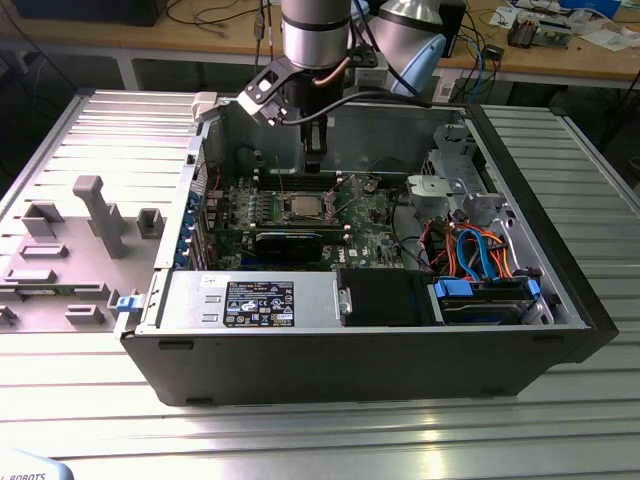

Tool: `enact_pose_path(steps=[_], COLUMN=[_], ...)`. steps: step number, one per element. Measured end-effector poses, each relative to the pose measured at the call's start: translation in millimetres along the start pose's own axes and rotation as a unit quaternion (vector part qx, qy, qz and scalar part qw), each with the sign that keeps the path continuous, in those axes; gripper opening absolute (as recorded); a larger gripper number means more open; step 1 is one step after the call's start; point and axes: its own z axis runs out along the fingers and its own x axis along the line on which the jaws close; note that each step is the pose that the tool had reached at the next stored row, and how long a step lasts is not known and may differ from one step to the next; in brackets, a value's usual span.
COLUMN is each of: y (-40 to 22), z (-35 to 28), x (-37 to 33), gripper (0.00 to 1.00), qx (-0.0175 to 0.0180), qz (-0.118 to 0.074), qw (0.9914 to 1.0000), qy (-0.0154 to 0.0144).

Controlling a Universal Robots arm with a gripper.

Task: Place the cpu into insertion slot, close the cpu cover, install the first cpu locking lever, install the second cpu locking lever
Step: 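Close the cpu cover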

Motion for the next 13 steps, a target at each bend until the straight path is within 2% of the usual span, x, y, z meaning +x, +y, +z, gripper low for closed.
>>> enact_pose_path(steps=[8,13], y=[0.1,3.8], z=[-2.1,-2.0], x=[0.1,0.0], gripper=[0.11,0.11], qx=[0.0000,0.0000], qz=[0.000,0.000], qw=[1.00000,1.00000], qy=[0.0000,0.0000])
